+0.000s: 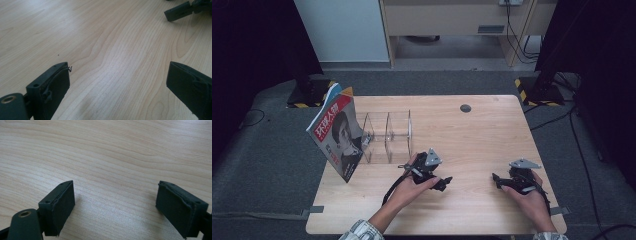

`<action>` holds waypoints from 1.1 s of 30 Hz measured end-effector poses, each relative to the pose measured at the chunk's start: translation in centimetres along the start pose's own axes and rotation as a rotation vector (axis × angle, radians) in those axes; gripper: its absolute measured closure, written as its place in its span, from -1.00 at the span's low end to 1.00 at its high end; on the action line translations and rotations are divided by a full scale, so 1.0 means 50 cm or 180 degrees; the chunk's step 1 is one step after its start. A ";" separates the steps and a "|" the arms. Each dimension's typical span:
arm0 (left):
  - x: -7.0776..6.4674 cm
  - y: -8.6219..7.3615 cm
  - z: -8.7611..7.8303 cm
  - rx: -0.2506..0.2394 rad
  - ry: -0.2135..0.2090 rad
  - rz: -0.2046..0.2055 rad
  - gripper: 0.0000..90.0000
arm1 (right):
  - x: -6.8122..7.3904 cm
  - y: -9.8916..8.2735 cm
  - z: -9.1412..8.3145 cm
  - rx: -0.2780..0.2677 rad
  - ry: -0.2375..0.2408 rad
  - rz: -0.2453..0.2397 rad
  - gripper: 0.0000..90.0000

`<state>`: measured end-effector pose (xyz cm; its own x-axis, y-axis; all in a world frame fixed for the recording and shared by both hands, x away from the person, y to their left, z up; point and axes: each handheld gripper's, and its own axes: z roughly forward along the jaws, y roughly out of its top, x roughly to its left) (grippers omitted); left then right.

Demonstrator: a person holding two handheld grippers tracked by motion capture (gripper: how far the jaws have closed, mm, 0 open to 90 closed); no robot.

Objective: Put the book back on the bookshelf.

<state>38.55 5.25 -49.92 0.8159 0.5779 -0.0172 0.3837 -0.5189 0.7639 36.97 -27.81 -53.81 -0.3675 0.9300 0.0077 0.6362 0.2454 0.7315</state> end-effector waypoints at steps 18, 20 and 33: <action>0.012 -0.009 0.057 0.0163 0.0136 -0.0104 -0.88 | 0.000 0.000 0.000 0.0005 0.0009 -0.0006 -0.67; 0.011 -0.010 0.060 0.0172 0.0126 -0.0103 -0.88 | 0.000 0.000 0.000 0.0007 0.0009 -0.0004 -0.67; 0.011 -0.030 0.081 0.0281 0.0269 -0.0160 -0.94 | 0.000 0.000 0.000 0.0005 0.0008 -0.0008 -0.67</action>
<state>40.17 3.80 -53.71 0.7569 0.6536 0.0033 0.4627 -0.5394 0.7036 36.97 -27.79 -53.82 -0.3709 0.9286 0.0076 0.6364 0.2482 0.7303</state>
